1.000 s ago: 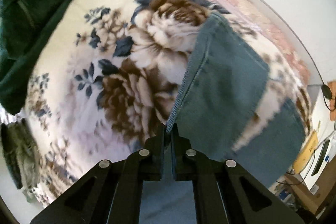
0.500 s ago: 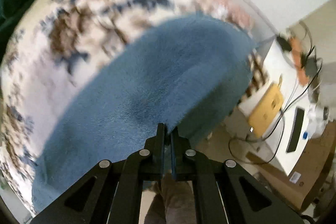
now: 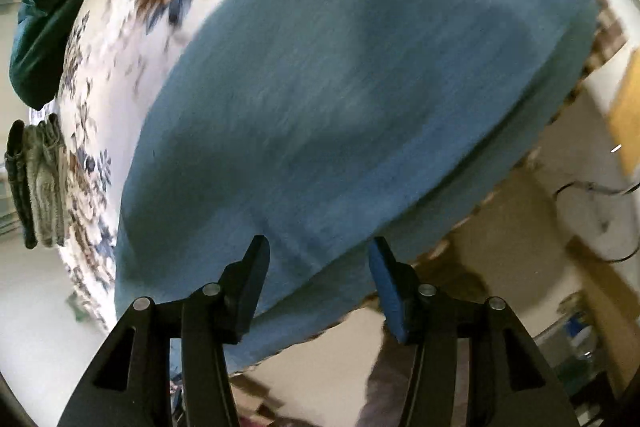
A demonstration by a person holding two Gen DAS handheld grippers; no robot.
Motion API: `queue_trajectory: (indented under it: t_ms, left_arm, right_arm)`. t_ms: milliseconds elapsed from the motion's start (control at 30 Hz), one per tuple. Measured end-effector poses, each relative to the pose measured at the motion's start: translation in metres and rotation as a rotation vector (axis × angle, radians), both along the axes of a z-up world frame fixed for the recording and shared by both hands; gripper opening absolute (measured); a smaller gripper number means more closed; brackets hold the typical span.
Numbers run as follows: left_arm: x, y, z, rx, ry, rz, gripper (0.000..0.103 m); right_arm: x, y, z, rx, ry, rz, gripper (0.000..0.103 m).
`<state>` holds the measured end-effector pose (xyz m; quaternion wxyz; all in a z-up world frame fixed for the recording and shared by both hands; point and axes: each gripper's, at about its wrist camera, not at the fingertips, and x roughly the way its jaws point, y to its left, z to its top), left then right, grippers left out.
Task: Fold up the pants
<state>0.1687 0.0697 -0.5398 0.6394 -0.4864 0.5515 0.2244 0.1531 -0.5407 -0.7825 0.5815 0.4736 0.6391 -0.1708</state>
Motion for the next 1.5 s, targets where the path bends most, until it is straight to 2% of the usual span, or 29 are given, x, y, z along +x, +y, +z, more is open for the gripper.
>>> queue_trajectory:
  t_ms: [67,133,167,200,233,267,333,433,533,633,700,800,833,900,933,967,1033,1100,1133,1167,1233,1400,1500]
  left_arm:
    - [0.006,0.007,-0.009,0.002,0.0,0.04,0.04]
    - [0.013,0.012,-0.02,-0.007,0.008,0.066,0.037]
    - [0.019,0.013,-0.023,-0.012,0.0,0.076,0.037]
    - [0.024,0.013,-0.024,0.011,0.004,0.069,0.035]
    - [0.028,0.012,-0.022,0.044,0.001,0.057,0.026]
    - [0.031,0.011,-0.02,0.083,0.005,0.039,0.02]
    - [0.03,0.009,-0.016,0.123,-0.012,0.014,0.014]
    - [0.022,0.007,-0.004,0.167,-0.049,-0.018,0.013]
    - [0.008,0.01,0.014,0.15,-0.089,-0.012,0.013]
    - [-0.003,0.011,0.024,0.141,-0.092,-0.024,0.013]
    - [-0.01,0.014,0.023,0.131,-0.073,-0.033,0.013]
    - [-0.02,0.023,0.005,0.112,-0.025,-0.022,0.013]
    - [-0.021,0.027,-0.004,0.091,-0.011,-0.011,0.013]
    - [-0.025,0.029,-0.013,0.078,-0.004,-0.016,0.013]
    - [-0.024,0.028,-0.013,0.084,-0.004,-0.023,0.013]
    - [-0.022,0.028,-0.014,0.087,-0.007,-0.029,0.013]
    - [-0.02,0.026,-0.014,0.092,-0.007,-0.034,0.013]
    - [-0.021,0.026,-0.015,0.089,-0.005,-0.033,0.013]
    - [-0.021,0.026,-0.016,0.092,-0.003,-0.04,0.013]
    - [-0.019,0.026,-0.016,0.094,0.001,-0.045,0.013]
    - [-0.019,0.026,-0.016,0.096,0.003,-0.054,0.013]
    - [-0.017,0.026,-0.012,0.105,0.001,-0.083,0.013]
    - [-0.017,0.029,-0.015,0.103,0.01,-0.087,0.013]
  right_arm:
    - [-0.001,0.013,-0.014,0.035,-0.014,-0.01,0.054]
    - [-0.003,0.023,-0.018,0.011,-0.034,-0.02,0.049]
    - [-0.004,0.028,-0.017,-0.014,-0.041,-0.022,0.036]
    - [-0.006,0.031,-0.017,-0.029,-0.041,-0.026,0.029]
    - [-0.009,0.033,-0.016,-0.05,-0.041,-0.032,0.012]
    - [-0.012,0.034,-0.013,-0.07,-0.043,-0.035,0.005]
    - [-0.007,0.033,-0.006,-0.099,-0.041,-0.027,0.003]
    - [-0.008,0.039,0.016,-0.164,-0.025,0.038,0.0]
    - [-0.019,0.039,0.034,-0.188,-0.023,0.072,0.0]
    - [-0.034,0.031,0.043,-0.193,-0.008,0.07,0.0]
    - [-0.041,0.027,0.044,-0.182,0.003,0.072,0.0]
    - [-0.052,0.023,0.03,-0.048,-0.031,0.051,0.001]
    - [-0.052,0.022,0.025,-0.016,-0.046,0.032,0.003]
    - [-0.051,0.02,0.013,0.054,-0.063,-0.012,0.017]
    - [-0.05,0.019,0.006,0.069,-0.061,-0.04,0.041]
    - [-0.048,0.018,0.001,0.077,-0.069,-0.073,0.05]
    - [-0.042,0.017,-0.011,0.079,-0.063,-0.11,0.05]
    - [-0.039,0.018,-0.023,0.043,-0.017,-0.13,0.045]
    - [-0.041,0.018,-0.026,0.011,-0.002,-0.163,0.023]
    - [-0.04,0.02,-0.025,-0.017,0.002,-0.173,0.011]
    - [-0.04,0.026,-0.014,-0.075,0.009,-0.144,0.003]
    - [-0.056,0.036,0.021,-0.157,0.006,-0.079,0.002]
    - [-0.066,0.036,0.017,-0.154,0.039,-0.042,0.002]
